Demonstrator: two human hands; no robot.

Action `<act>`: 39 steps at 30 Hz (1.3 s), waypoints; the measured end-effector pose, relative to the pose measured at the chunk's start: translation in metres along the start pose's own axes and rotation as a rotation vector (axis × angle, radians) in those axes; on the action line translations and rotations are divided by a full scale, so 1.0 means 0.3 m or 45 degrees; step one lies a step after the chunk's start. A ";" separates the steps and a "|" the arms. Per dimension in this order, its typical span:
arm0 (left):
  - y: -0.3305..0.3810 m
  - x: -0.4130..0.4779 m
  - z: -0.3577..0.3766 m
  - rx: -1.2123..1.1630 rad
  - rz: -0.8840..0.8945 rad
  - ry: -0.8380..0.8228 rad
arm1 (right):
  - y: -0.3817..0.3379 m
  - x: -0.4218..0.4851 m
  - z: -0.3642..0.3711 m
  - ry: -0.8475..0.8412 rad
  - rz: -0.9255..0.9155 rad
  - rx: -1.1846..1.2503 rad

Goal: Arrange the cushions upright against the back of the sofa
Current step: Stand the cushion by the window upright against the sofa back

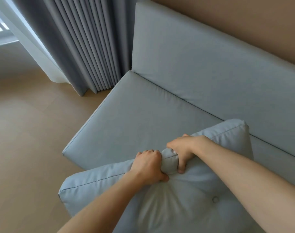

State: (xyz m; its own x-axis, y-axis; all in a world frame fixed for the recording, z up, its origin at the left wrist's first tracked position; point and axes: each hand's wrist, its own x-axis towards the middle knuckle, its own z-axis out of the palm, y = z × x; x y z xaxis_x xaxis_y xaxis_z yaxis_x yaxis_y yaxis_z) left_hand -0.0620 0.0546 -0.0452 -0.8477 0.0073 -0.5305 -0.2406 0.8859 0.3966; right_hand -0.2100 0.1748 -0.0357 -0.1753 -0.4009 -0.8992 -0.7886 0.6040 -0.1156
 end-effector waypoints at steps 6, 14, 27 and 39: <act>0.141 -0.065 -0.132 0.065 0.136 -0.012 | 0.063 -0.244 0.041 0.293 -0.013 0.249; 0.378 -0.067 -0.649 0.492 0.523 0.403 | 0.181 -0.683 -0.146 0.936 0.180 0.426; 0.375 0.592 -1.204 0.801 0.773 0.532 | 0.522 -0.529 -0.683 1.298 0.482 0.590; 0.125 1.084 -1.029 0.722 0.567 0.430 | 0.628 -0.017 -0.636 1.339 0.883 0.440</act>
State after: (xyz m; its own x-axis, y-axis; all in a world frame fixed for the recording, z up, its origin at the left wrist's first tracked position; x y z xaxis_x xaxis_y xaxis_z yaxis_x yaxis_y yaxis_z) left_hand -0.4926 -0.0531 0.0285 -0.9270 0.3554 -0.1199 0.3546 0.9346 0.0281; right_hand -0.4700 0.1592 0.0275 -0.9799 -0.1849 -0.0748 -0.1848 0.9827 -0.0075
